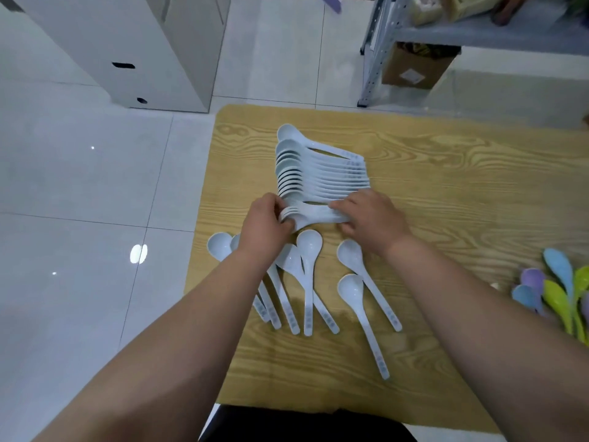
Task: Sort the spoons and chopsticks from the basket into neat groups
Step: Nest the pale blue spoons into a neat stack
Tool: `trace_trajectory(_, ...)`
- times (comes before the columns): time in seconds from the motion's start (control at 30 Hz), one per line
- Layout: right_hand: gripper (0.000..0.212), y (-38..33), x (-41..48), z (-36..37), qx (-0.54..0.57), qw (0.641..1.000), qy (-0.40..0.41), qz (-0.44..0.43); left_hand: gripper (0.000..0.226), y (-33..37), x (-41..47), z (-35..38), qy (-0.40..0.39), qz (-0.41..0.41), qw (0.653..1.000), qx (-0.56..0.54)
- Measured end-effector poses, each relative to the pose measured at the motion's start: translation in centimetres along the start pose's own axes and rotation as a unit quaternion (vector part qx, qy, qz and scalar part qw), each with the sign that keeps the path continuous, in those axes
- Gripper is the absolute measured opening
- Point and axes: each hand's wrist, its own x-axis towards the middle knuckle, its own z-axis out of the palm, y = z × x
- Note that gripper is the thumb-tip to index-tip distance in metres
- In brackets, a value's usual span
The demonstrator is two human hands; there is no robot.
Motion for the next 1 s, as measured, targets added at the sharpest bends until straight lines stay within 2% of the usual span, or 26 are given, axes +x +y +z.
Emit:
trace_trajectory(0.13, 0.033, 0.0, -0.5, 1.6, 0.009, 0.997, 0.075, -0.008, 0.024, -1.0, 0.7, 0.7, 0.012, 0.026, 0.999, 0.043)
trace_trajectory(0.4, 0.032, 0.1, -0.4, 2.6, 0.023, 0.994, 0.108, -0.007, 0.023, -2.2, 1.0, 1.5, 0.043, 0.107, 0.991, 0.067)
trace_trajectory(0.7, 0.026, -1.1, 0.0, 2.9, 0.023, 0.991, 0.128, 0.021, 0.034, -2.5, 1.8, 1.1, 0.047, 0.074, 0.994, 0.064)
trace_trajectory(0.87, 0.024, -2.2, 0.0, 3.2, 0.028, 0.990, 0.129, 0.045, 0.027, -3.0, 1.9, 0.5, 0.036, 0.066, 0.994, 0.080)
trace_trajectory(1.0, 0.026, -2.8, -0.1, 3.2, 0.028, 0.990, 0.131, 0.042, 0.031, -3.0, 1.7, 0.5, 0.035, 0.060, 0.993, 0.093)
